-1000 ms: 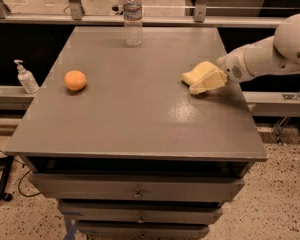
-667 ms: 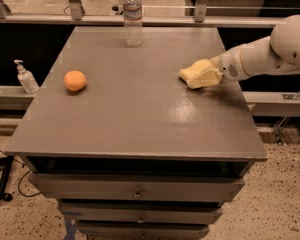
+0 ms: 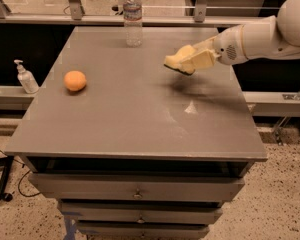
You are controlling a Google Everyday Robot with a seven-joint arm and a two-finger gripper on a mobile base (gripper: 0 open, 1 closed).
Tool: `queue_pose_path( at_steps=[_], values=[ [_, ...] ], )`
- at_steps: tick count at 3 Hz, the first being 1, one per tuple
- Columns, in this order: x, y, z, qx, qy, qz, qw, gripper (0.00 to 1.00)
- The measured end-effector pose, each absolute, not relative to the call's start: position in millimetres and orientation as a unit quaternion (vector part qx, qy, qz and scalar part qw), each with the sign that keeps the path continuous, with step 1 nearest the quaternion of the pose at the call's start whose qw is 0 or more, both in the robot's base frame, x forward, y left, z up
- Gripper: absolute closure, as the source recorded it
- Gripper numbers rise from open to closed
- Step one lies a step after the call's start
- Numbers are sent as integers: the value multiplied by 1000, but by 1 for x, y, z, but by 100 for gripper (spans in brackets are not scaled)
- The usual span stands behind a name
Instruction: Pick sponge
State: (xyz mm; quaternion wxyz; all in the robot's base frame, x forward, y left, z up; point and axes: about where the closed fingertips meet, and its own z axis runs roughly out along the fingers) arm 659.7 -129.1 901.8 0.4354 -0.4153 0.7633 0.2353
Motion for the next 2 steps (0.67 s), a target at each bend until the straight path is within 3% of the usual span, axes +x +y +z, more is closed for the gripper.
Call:
queue_pose_path(
  at_steps=[1,2],
  values=[
    [636,-104,961,-445,719,283,453,100],
    [636,-104,961,-445,719,283,453,100]
  ],
)
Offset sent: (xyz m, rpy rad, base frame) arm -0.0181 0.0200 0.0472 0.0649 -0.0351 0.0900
